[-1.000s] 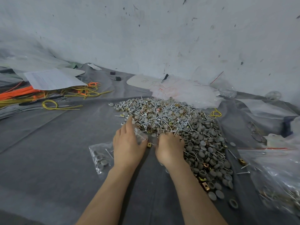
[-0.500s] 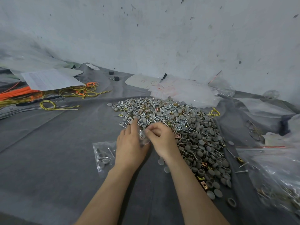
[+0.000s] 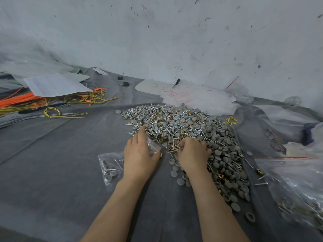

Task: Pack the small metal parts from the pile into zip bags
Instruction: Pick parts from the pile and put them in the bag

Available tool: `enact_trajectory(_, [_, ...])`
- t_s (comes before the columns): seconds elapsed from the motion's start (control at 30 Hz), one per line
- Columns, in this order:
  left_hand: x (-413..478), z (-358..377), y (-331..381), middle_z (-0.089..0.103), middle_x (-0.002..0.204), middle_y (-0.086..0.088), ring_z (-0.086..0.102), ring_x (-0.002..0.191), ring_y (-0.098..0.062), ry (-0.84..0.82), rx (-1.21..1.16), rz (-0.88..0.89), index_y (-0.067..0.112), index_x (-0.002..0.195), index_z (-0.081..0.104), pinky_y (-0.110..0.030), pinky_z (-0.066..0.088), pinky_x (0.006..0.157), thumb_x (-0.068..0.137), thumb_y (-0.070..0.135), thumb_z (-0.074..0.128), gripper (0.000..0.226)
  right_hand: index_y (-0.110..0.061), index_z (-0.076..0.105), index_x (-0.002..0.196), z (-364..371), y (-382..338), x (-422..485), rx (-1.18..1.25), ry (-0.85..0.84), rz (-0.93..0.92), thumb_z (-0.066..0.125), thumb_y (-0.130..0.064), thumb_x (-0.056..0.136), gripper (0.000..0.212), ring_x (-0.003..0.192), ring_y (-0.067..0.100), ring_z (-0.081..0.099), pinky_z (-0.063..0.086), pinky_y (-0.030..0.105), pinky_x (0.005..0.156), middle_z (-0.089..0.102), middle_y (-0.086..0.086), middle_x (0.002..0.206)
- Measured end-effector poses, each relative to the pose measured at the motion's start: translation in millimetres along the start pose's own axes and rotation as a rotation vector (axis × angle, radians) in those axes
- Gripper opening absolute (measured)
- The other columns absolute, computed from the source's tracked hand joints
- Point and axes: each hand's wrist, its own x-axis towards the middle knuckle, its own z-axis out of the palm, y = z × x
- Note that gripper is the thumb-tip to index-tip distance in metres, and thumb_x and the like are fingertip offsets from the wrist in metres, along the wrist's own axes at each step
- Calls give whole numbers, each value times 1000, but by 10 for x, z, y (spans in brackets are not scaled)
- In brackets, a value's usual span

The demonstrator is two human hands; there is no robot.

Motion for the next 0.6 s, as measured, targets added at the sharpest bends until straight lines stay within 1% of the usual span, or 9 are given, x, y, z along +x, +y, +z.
enact_trajectory(0.1, [4, 4, -4, 46, 141, -7, 40, 127, -29, 5, -4, 0, 13, 149, 22, -37, 32, 104, 80, 26, 71, 85, -22, 60, 104, 11, 11, -4, 67, 69, 0, 51, -20, 95, 13, 114, 25, 45, 32, 44, 97, 59, -1, 110])
enact_trajectory(0.17, [1, 4, -7, 47, 140, -6, 41, 127, -29, 2, -5, -5, 14, 149, 22, -37, 32, 104, 80, 26, 72, 86, -20, 58, 98, -5, 14, 6, 201, 148, -22, 52, -20, 95, 7, 105, 22, 50, 37, 40, 93, 58, -2, 103])
enact_trajectory(0.23, [-6, 4, -7, 47, 140, -7, 41, 127, -29, -5, -5, -2, 15, 149, 22, -37, 32, 104, 80, 25, 72, 86, -16, 56, 97, -11, 2, 25, 416, 229, -76, 54, -17, 94, 4, 92, 19, 55, 45, 32, 81, 60, 0, 96])
enact_trajectory(0.3, [-11, 6, -2, 48, 139, -7, 42, 126, -30, -7, -11, 13, 14, 149, 23, -37, 32, 103, 79, 24, 72, 86, -12, 55, 101, -17, -31, 25, 626, 254, -107, 57, -14, 93, 9, 83, 14, 56, 44, 22, 70, 60, -1, 92])
enact_trajectory(0.37, [-16, 11, 7, 48, 139, -8, 42, 124, -30, -11, -6, 30, 12, 148, 24, -36, 32, 101, 78, 23, 72, 86, -16, 54, 99, -13, -75, 8, 795, 214, -101, 61, -14, 91, 11, 81, 9, 57, 42, 11, 67, 59, -7, 88])
enact_trajectory(0.43, [-18, 14, 10, 47, 139, -9, 43, 124, -31, -20, 3, 40, 11, 149, 24, -36, 33, 100, 78, 21, 72, 86, -19, 54, 93, 5, -138, -25, 901, 102, -120, 65, -14, 88, 13, 80, 6, 61, 44, 7, 67, 63, -7, 87])
enact_trajectory(0.53, [-19, 19, 2, 47, 139, -10, 43, 125, -31, -36, 8, 48, 9, 148, 23, -37, 33, 101, 78, 20, 71, 86, -22, 57, 87, 17, -231, -73, 1004, -150, -220, 65, -11, 88, 14, 76, 4, 66, 48, 11, 68, 69, -3, 85])
enact_trajectory(0.57, [-18, 19, 1, 46, 140, -10, 42, 125, -31, -38, 9, 50, 9, 148, 23, -37, 33, 101, 79, 19, 71, 85, -23, 58, 87, 17, -246, -86, 1007, -193, -247, 63, -10, 89, 14, 76, 4, 67, 50, 13, 69, 70, -3, 86])
enact_trajectory(0.6, [-17, 18, 1, 46, 140, -10, 42, 126, -31, -38, 8, 50, 9, 148, 23, -37, 33, 101, 79, 19, 71, 85, -22, 60, 88, 12, -251, -89, 983, -183, -258, 61, -9, 90, 13, 79, 5, 67, 52, 16, 72, 70, -2, 88])
